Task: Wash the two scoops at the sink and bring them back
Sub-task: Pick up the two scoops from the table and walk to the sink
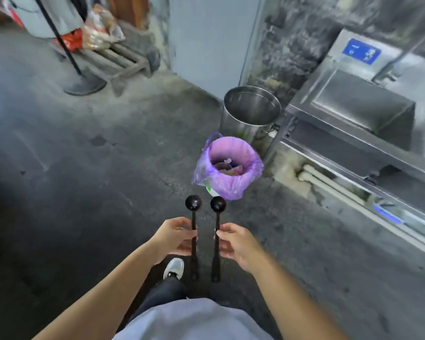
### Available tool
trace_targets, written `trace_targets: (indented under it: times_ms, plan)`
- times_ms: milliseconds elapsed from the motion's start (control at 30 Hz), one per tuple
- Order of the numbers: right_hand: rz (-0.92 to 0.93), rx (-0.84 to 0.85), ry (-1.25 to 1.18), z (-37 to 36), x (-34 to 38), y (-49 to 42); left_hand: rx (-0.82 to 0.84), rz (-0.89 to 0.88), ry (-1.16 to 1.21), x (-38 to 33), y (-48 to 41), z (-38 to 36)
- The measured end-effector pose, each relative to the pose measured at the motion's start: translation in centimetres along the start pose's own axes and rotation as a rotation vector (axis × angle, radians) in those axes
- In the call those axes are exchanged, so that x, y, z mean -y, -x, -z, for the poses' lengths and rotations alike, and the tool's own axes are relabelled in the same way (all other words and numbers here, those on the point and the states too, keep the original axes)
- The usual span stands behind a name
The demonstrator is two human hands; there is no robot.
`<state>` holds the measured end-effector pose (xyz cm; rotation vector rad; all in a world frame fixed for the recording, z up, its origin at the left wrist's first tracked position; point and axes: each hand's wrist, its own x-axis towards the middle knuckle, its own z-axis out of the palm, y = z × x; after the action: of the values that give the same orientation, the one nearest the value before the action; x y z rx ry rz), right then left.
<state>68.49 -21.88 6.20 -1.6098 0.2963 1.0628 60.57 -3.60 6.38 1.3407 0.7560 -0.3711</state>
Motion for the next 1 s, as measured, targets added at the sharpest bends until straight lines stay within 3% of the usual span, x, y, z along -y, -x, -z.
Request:
trace_targets:
  times_ms: [300, 733, 1000]
  plan:
    - [-0.017, -0.202, -0.266, 4.2, 0.7, -0.6, 0.195, 0.022, -0.157, -4.9, -5.9, -4.1]
    - [0.0, -0.347, -0.49, 3.0, 8.2, -5.6, 0.393, -0.015, -0.242, -12.5, -15.1, -3.0]
    - [-0.005, -0.48, -0.675, 9.6, 9.3, -6.2, 0.534, -0.012, -0.423, -16.2, -20.0, -10.9]
